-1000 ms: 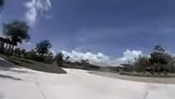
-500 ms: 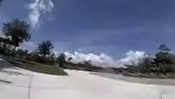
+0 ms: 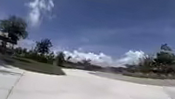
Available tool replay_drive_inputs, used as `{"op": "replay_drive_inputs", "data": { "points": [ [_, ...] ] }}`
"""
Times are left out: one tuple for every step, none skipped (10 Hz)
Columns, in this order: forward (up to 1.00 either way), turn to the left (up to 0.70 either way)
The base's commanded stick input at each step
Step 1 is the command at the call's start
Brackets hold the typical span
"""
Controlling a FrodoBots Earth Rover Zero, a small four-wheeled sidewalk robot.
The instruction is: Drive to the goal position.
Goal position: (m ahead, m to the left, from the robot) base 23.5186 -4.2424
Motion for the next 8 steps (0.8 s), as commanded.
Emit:
{"op": "replay_drive_inputs", "data": {
  "points": [
    [0.85,0.04],
    [0.85,0.04],
    [0.85,0.04],
    [0.85,0.04],
    [0.85,0.04],
    [0.85,0.04],
    [0.85,0.04],
    [0.85,0.04]
  ]
}}
